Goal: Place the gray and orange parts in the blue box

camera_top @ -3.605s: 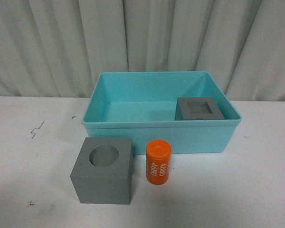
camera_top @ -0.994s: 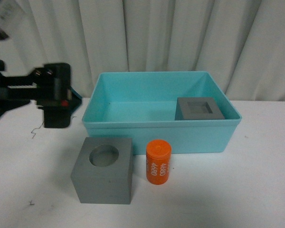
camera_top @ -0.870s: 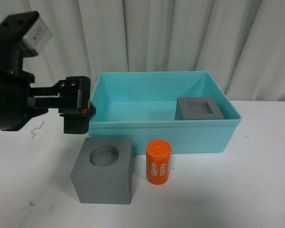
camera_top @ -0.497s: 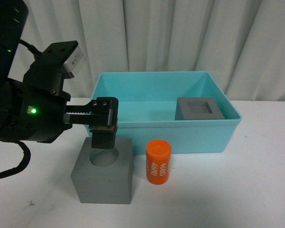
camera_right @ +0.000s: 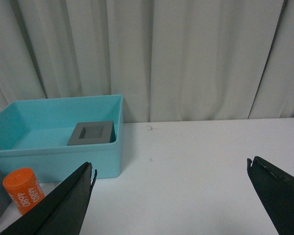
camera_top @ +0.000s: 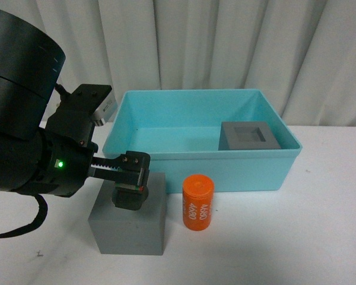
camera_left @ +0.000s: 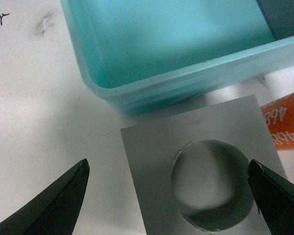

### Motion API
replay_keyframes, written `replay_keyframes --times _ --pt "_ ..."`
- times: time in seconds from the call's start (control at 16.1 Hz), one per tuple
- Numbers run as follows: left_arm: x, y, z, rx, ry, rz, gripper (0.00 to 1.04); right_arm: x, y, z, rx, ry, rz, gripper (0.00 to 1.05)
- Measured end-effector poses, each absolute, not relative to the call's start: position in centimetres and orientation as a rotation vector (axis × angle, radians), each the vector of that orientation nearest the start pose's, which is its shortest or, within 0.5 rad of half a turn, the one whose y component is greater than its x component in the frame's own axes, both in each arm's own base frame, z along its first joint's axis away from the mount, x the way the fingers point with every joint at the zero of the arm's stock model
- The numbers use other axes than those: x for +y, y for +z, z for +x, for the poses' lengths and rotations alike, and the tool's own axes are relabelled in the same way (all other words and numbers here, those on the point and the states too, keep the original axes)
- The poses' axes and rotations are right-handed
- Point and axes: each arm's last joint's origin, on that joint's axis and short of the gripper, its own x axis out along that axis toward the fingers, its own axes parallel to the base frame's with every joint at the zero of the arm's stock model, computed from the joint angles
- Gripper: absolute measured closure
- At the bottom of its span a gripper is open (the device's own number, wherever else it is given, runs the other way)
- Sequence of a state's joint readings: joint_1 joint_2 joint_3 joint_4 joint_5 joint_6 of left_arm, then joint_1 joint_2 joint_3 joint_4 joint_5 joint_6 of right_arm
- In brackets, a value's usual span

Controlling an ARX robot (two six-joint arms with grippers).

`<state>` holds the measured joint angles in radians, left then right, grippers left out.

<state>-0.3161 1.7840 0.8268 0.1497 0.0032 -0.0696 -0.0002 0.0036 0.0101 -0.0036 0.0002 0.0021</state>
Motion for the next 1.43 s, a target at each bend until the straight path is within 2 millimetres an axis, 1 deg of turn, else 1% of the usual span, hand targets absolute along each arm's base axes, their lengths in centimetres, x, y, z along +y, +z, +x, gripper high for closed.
replay_keyframes --times 0.06,0.12,0.19,0.44,0.5,0.87,0.93,0.99,1.18,1.31,1.43 --pt "-10.2 12.3 31.7 0.818 -0.266 0.062 0.07 0.0 16.6 9.7 -0.002 0.0 0.002 0.06" --pt "-9.8 11.3 32.2 0.835 -0.234 0.078 0.07 0.0 16.6 9.7 -0.003 0.0 0.002 0.06" --pt "-9.6 11.0 32.3 0.84 -0.224 0.085 0.07 0.0 16.6 9.7 -0.002 0.0 0.002 0.06" --pt "-9.5 10.6 32.5 0.855 -0.221 0.083 0.07 0.0 16.6 9.7 -0.002 0.0 0.002 0.06" --pt "-9.5 10.6 32.5 0.86 -0.228 0.082 0.08 0.0 16.6 9.7 -0.003 0.0 0.002 0.06" --pt "-9.8 10.6 32.4 0.858 -0.261 0.073 0.71 0.0 16.6 9.7 -0.002 0.0 0.002 0.06" --pt "-9.8 10.6 32.4 0.858 -0.261 0.073 0.79 0.0 16.6 9.7 -0.002 0.0 0.002 0.06" --pt "-9.8 10.6 32.4 0.857 -0.26 0.074 0.82 0.0 16.6 9.7 -0.003 0.0 0.002 0.06" --pt "-9.2 10.8 32.1 0.855 -0.247 0.073 0.82 0.0 16.6 9.7 -0.002 0.0 0.002 0.06" --pt "-8.2 11.2 31.4 0.861 -0.223 0.088 0.83 0.0 16.6 9.7 -0.003 0.0 0.002 0.06" --pt "-6.8 11.9 30.2 0.864 -0.196 0.126 0.83 0.0 16.6 9.7 -0.002 0.0 0.002 0.06"
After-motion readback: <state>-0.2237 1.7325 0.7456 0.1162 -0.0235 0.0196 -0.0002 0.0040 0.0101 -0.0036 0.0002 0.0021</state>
